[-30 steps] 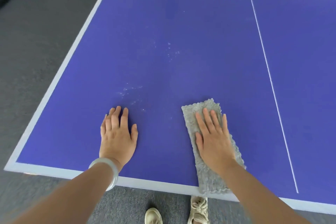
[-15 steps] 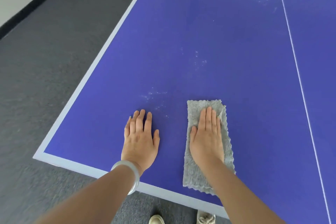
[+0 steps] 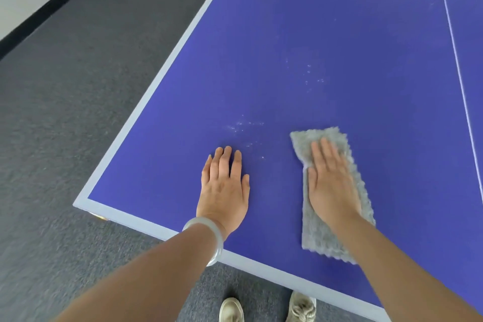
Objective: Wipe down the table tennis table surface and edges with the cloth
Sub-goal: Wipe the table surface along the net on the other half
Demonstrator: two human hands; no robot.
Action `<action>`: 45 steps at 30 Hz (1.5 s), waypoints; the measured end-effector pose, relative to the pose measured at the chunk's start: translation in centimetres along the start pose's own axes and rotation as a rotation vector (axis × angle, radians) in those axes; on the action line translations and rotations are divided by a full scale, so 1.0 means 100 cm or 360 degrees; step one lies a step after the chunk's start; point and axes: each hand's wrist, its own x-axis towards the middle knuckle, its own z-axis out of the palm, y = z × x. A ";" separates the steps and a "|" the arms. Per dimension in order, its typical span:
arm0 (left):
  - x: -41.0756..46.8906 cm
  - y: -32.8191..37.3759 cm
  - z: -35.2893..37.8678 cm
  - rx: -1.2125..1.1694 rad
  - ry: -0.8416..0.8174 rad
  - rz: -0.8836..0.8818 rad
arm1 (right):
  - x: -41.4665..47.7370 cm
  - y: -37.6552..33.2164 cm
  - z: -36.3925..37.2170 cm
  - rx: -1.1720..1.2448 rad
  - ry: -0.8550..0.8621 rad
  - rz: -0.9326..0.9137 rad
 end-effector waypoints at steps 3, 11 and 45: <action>-0.001 -0.001 0.002 -0.0003 -0.0016 0.0018 | 0.009 -0.053 0.010 0.0120 0.0063 0.0450; -0.001 -0.003 0.002 -0.0011 -0.0034 0.0041 | -0.067 -0.050 0.021 -0.0061 -0.0062 -0.0435; 0.015 -0.082 -0.037 -0.0535 0.0045 0.0066 | 0.095 -0.065 0.013 0.0087 -0.0008 -0.0048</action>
